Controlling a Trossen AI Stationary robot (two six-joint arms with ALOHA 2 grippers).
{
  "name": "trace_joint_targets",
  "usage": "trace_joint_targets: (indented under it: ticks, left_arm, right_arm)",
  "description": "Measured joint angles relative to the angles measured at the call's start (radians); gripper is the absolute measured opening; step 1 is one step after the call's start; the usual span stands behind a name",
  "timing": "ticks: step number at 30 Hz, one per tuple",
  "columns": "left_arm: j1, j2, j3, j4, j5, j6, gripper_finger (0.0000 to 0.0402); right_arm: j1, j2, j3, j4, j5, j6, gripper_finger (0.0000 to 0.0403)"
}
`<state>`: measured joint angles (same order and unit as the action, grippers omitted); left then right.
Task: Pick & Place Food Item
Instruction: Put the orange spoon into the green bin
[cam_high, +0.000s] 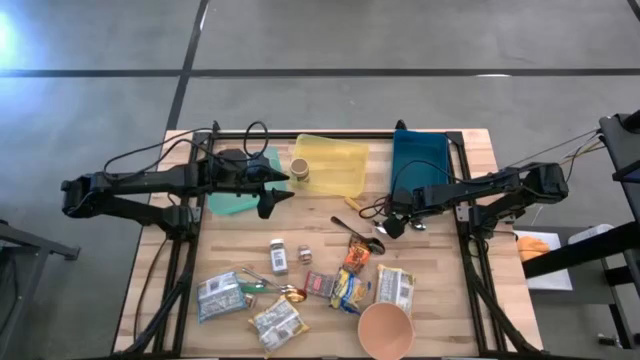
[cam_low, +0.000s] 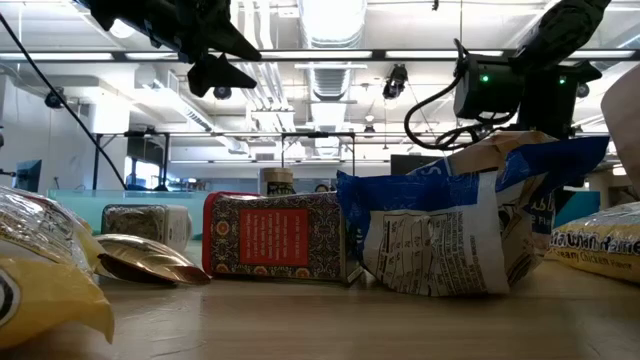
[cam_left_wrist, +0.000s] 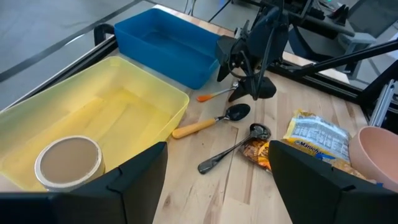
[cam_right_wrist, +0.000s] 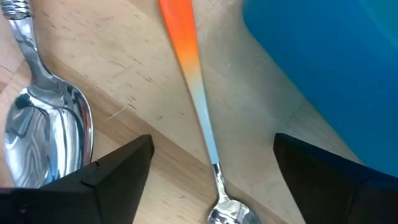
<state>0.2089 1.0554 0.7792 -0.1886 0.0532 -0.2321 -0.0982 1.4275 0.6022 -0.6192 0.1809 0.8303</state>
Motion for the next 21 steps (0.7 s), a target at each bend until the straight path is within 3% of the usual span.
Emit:
trace_joint_targets:
  ticks: [10,21]
  left_arm:
    - [0.000,0.000,0.000,-0.006,0.000,0.020,0.0283]
    - [0.000,0.000,0.000,-0.006,0.000,0.023,0.0283]
  right_arm:
    - [0.000,0.002,0.000,0.006,-0.017,0.008,0.0186]
    - [0.002,0.002,-0.001,-0.008,-0.023,0.007,0.0062]
